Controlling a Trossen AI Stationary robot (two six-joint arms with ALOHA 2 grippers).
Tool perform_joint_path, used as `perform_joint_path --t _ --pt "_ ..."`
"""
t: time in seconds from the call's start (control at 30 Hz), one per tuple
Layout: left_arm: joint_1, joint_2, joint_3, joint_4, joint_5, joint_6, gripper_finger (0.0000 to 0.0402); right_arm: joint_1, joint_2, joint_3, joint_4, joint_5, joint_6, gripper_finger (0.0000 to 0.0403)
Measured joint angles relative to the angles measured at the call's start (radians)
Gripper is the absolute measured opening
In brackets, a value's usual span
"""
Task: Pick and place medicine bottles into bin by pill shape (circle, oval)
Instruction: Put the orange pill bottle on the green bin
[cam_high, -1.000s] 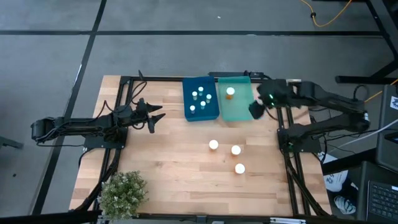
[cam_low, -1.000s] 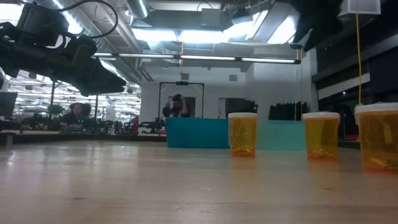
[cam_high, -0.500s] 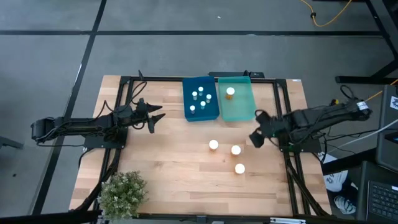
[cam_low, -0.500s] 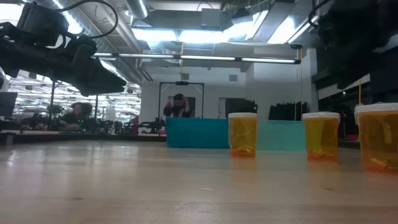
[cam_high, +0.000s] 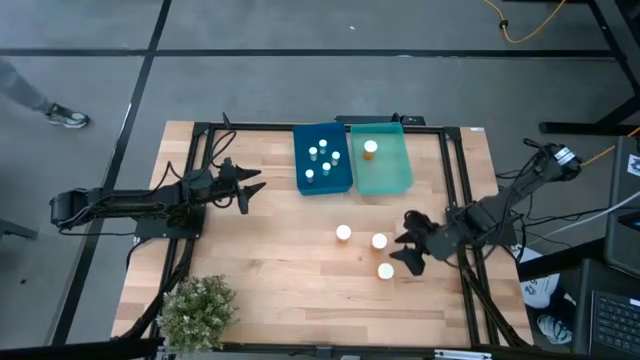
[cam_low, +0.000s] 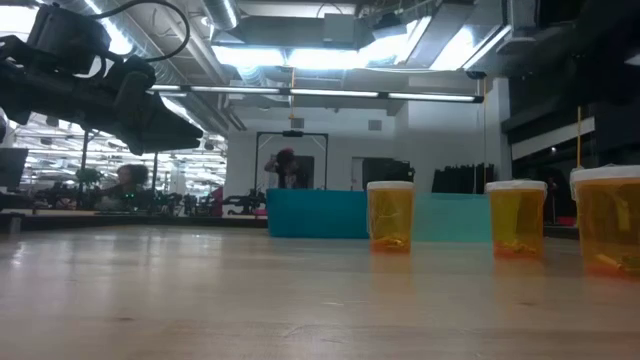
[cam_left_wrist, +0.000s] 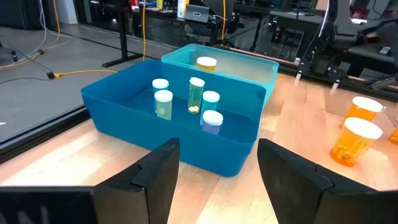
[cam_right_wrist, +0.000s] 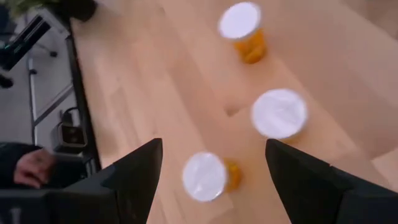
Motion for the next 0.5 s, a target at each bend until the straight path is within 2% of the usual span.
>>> perform_joint_path --t 0.17,0.3,0.5 --pt "0.000 0.000 0.000 -0.003 0.000 0.000 0.0208 0.065 0.041 0.000 0.017 0.004 -0.010 0.0287" --pt "0.000 0.000 0.000 -0.004 0.000 0.000 0.0208 0.096 0.069 0.000 0.011 -0.051 -0.078 0.0287" --pt "0.000 0.000 0.000 -0.005 0.000 0.000 0.0208 0.125 0.072 0.000 0.012 -0.116 -0.085 0.0287"
